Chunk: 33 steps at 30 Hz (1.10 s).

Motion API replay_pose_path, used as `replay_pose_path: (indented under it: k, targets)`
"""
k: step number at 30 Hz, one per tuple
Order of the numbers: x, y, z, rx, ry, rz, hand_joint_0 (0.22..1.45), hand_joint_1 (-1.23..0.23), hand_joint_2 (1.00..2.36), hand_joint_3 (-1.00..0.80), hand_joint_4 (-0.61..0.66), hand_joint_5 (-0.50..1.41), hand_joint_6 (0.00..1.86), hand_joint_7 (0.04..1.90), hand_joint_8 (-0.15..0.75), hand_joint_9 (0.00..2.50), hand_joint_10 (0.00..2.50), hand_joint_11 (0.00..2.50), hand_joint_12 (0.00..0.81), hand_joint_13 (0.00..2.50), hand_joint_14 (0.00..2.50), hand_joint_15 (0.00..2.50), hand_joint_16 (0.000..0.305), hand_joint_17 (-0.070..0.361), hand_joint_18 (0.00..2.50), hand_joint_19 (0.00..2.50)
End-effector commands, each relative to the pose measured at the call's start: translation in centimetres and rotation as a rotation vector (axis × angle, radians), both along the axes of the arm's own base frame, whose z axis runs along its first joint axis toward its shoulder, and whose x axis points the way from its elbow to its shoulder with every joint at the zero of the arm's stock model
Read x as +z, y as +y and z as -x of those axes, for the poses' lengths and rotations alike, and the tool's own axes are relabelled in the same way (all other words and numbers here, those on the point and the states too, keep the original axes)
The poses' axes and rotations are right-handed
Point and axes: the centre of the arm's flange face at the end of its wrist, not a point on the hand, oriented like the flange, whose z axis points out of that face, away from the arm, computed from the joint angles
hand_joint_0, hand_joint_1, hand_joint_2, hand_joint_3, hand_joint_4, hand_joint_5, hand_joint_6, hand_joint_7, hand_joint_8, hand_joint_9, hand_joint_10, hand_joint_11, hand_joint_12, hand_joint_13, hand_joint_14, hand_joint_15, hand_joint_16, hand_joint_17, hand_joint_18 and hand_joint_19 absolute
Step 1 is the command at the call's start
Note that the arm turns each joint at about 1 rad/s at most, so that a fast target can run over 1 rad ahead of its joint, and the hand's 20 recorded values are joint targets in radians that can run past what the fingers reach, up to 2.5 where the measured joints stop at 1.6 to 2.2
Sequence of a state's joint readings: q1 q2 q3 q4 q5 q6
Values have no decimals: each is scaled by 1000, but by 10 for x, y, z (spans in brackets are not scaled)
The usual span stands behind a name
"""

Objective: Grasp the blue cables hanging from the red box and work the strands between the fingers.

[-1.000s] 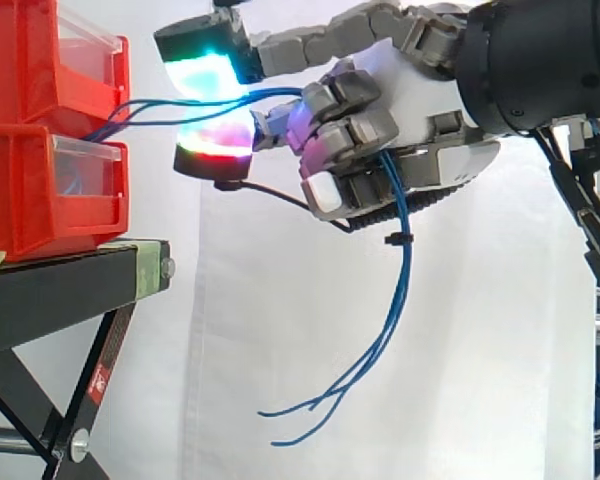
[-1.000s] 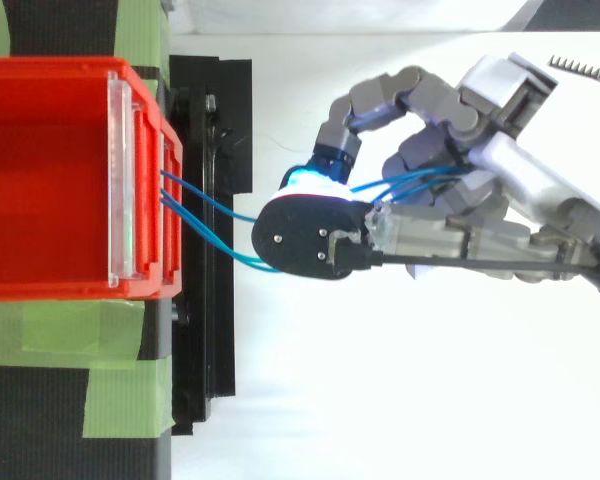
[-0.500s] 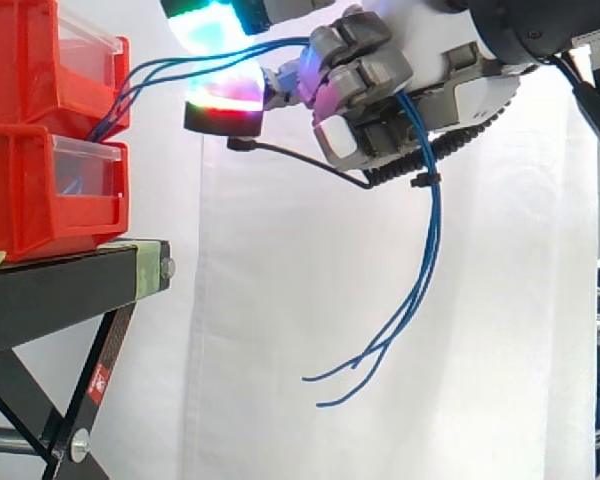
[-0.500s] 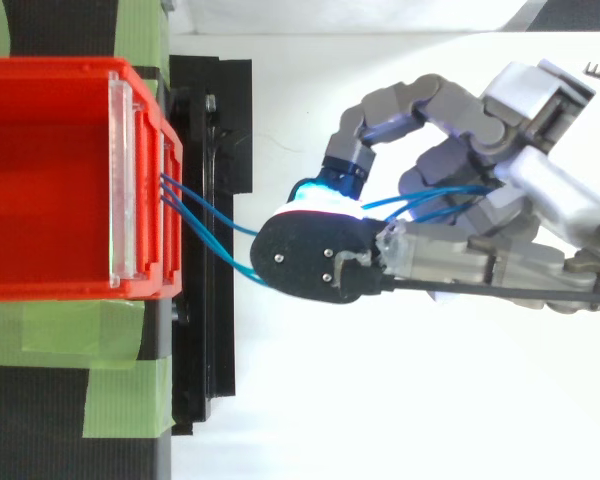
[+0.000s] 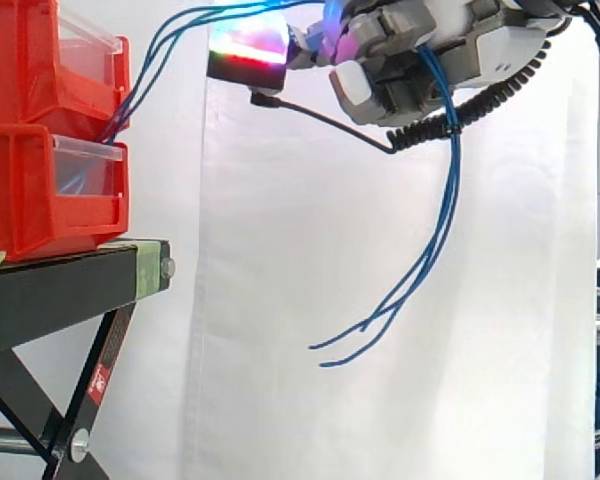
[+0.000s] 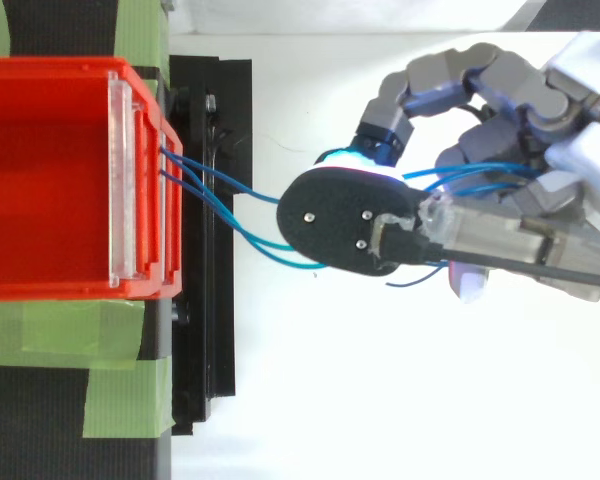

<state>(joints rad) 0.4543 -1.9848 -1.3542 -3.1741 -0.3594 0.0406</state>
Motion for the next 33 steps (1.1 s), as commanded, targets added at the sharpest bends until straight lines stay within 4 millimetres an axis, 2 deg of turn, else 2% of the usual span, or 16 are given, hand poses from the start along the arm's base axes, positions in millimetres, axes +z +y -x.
replay_pose_path:
  k: [1, 7, 13, 28, 33]
  targets:
    - [1, 1, 2, -19, -7, -1, 1128, -613, 1004, 419, 281, -10, 1486, 983, 507, 1641, 2500, 2500, 726, 1976, 2500, 1785, 259, 194, 2500, 608]
    - [2, 0, 1, -51, -39, -9, 1127, -612, 1004, 428, 282, -11, 1487, 983, 507, 1641, 2500, 2500, 726, 1976, 2500, 1785, 259, 194, 2500, 608]
    - [21, 2, -3, -81, -49, 7, 1127, -613, 1004, 429, 282, -11, 1488, 981, 507, 1641, 2500, 2500, 726, 1976, 2500, 1785, 259, 194, 2500, 608]
    - [23, -1, -2, -60, 245, 280, 1128, -614, 1004, 418, 289, -11, 1488, 979, 507, 1641, 2500, 2500, 726, 1976, 2500, 1785, 259, 194, 2500, 608]
    - [24, 0, -4, -61, 273, 316, 1125, -613, 1004, 427, 281, -12, 1487, 980, 507, 1641, 2500, 2500, 726, 1976, 2500, 1785, 259, 194, 2500, 608]
